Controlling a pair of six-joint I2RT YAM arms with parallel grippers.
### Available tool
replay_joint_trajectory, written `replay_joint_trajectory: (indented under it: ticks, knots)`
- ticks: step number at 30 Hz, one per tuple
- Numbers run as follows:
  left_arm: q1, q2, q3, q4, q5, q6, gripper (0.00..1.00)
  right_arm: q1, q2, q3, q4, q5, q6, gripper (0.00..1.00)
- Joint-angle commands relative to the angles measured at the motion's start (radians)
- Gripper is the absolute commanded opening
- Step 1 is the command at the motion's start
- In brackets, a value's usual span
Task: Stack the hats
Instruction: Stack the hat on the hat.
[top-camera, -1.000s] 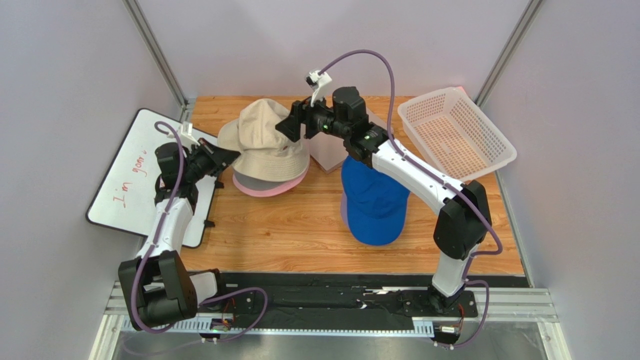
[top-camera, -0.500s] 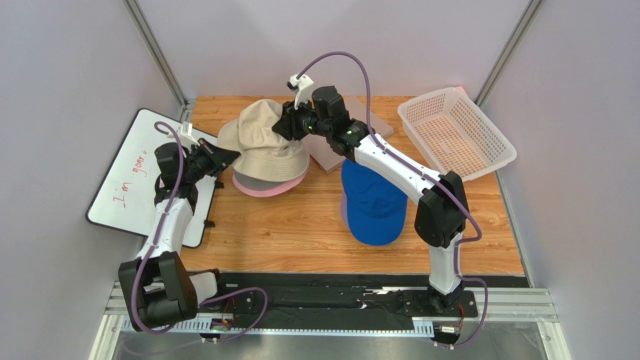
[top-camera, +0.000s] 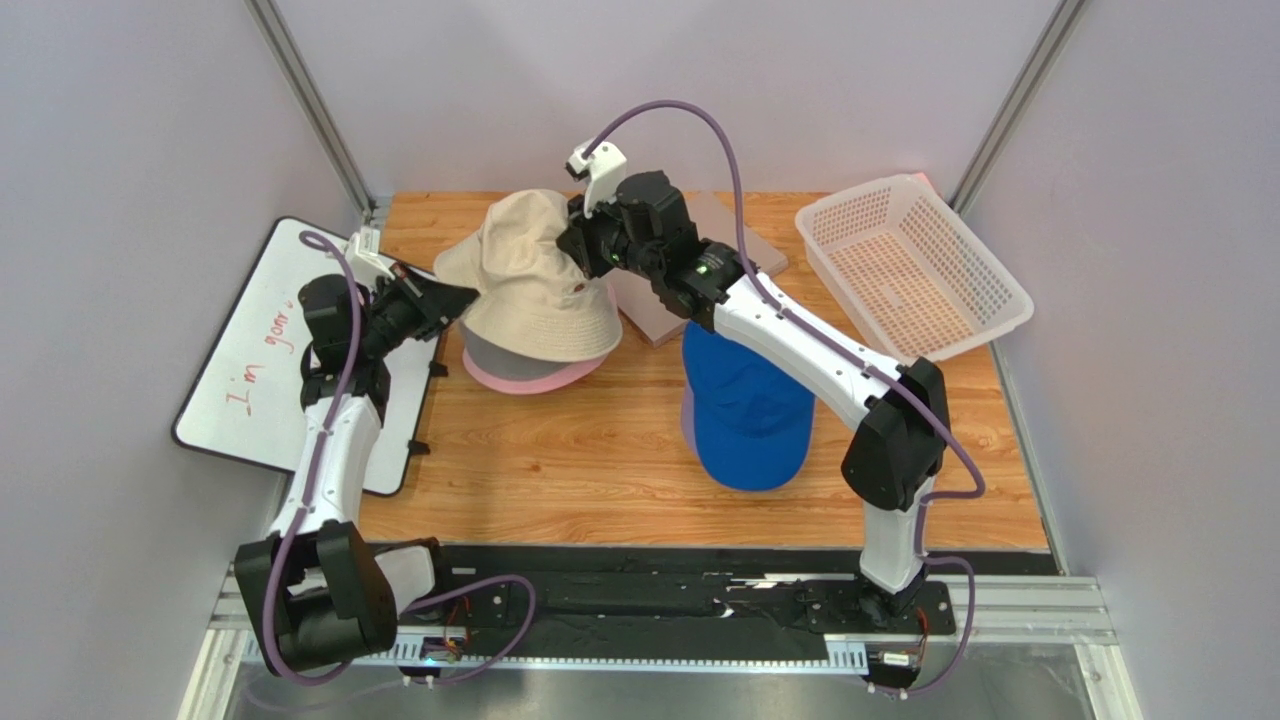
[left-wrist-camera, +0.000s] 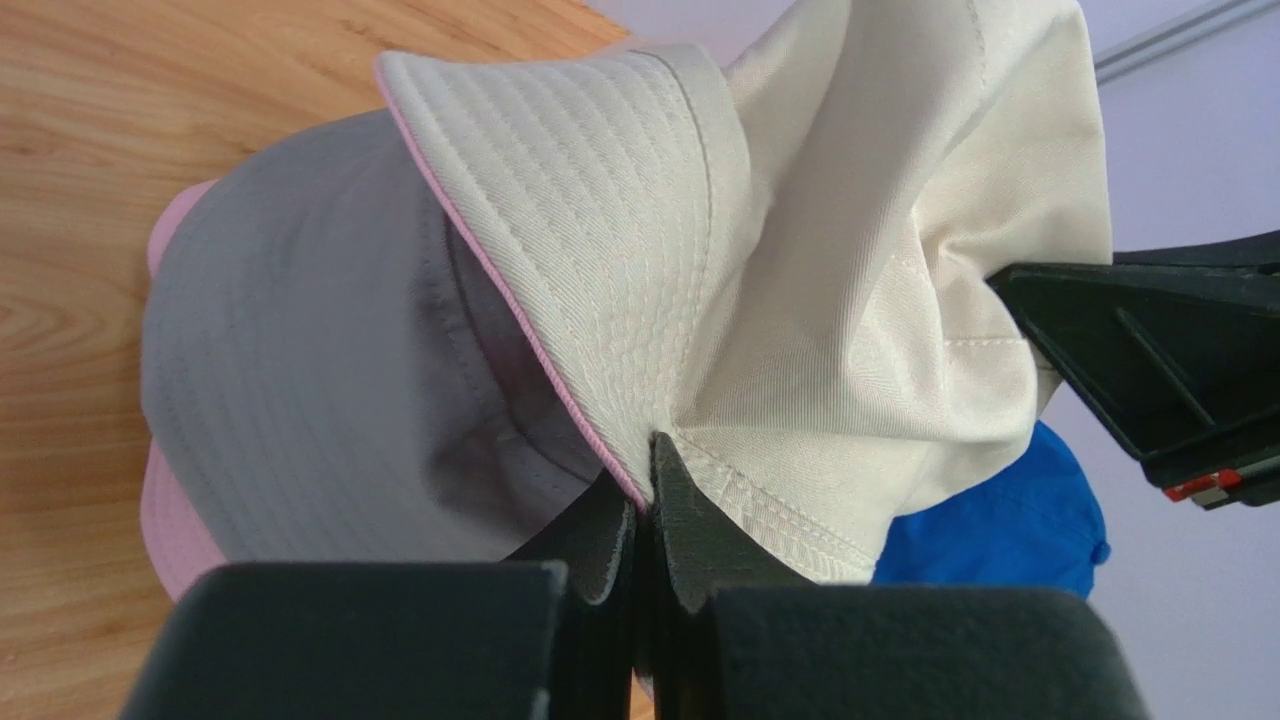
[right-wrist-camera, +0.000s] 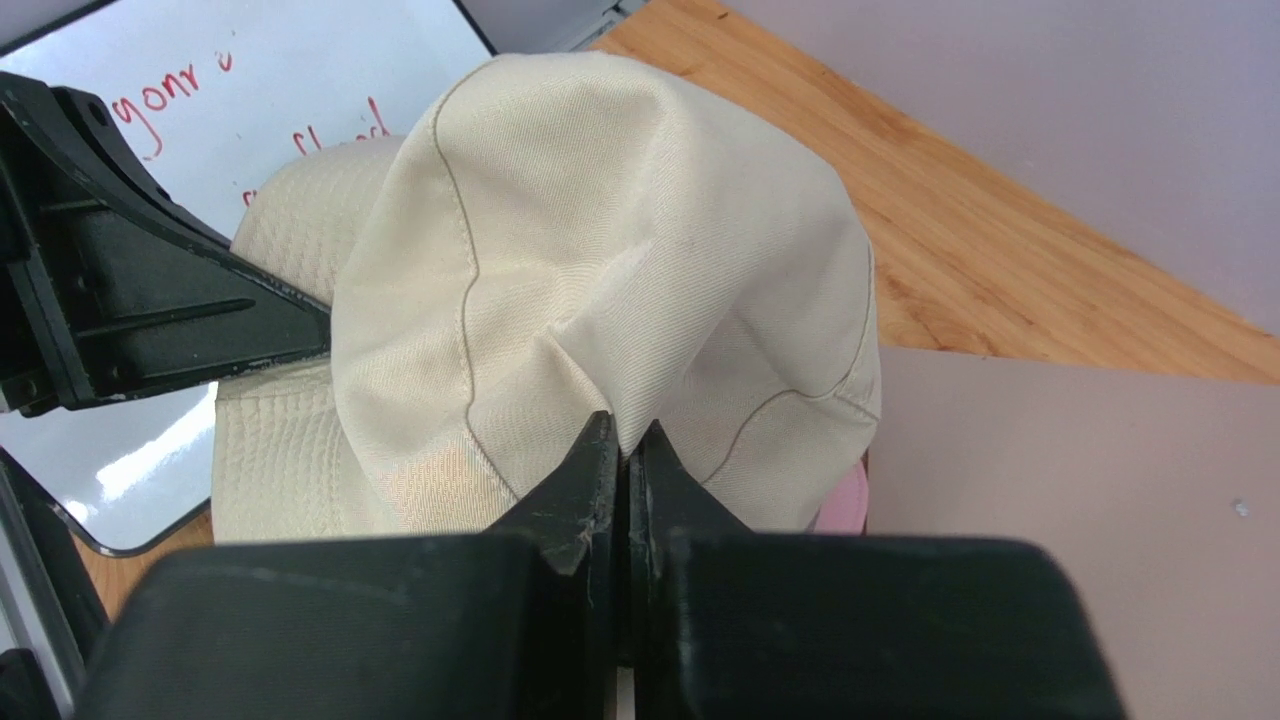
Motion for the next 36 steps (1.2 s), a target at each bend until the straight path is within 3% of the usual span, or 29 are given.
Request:
replay_joint_trajectory:
  ticks: [1, 21, 36]
  knots:
    - [-0.005, -0.021, 0.038, 0.039, 0.058, 0.017, 0.0, 0.015, -0.092, 0.055, 0.015, 0.064, -0.05, 0.0]
    - [0.004, -0.057, -0.047, -0.046, -0.307, 0.073, 0.0, 0.109, 0.076, 0.271, -0.044, 0.121, -0.149, 0.0]
    - [0.012, 0.178, -0.005, -0.142, -0.342, 0.124, 0.0, 0.115, 0.093, 0.184, -0.04, 0.132, -0.099, 0.0]
